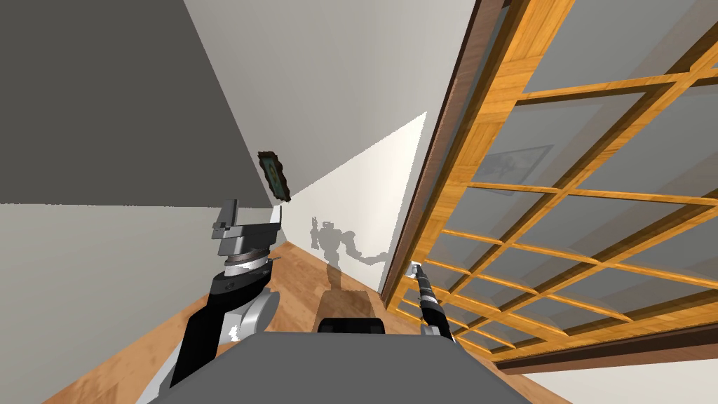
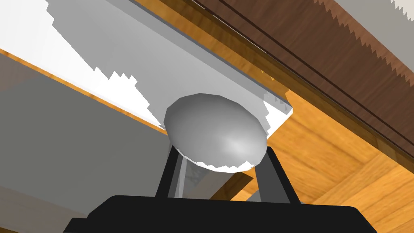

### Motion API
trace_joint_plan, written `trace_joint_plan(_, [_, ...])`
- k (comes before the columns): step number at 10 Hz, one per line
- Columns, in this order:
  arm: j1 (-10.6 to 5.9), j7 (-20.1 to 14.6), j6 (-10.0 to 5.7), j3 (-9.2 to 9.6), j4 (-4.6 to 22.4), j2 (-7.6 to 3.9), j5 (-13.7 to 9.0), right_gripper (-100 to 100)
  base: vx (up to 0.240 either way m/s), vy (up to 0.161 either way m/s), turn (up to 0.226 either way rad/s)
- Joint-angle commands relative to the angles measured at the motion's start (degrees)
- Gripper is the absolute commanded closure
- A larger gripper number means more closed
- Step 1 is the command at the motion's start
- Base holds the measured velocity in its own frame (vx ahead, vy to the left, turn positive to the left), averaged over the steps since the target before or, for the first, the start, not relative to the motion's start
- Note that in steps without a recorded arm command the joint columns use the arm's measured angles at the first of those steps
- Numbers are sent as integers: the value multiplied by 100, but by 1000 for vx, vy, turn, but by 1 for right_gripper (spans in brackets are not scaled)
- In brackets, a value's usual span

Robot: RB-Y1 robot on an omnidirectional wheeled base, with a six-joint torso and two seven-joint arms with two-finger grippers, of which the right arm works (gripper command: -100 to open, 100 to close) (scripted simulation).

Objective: Pull the door open

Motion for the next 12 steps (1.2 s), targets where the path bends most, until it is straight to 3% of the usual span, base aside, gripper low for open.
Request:
trace_joint_plan(1, [-12, -286, 8, 126, 31, 67, -22, 100, -21, 4, 8])
trace_joint_plan(4, [-24, -532, 0, 166, 49, 48, -66, 100, -19, -6, 4])
trace_joint_plan(12, [-86, -1712, -36, 372, 134, -46, -288, 100, -24, -4, 12])
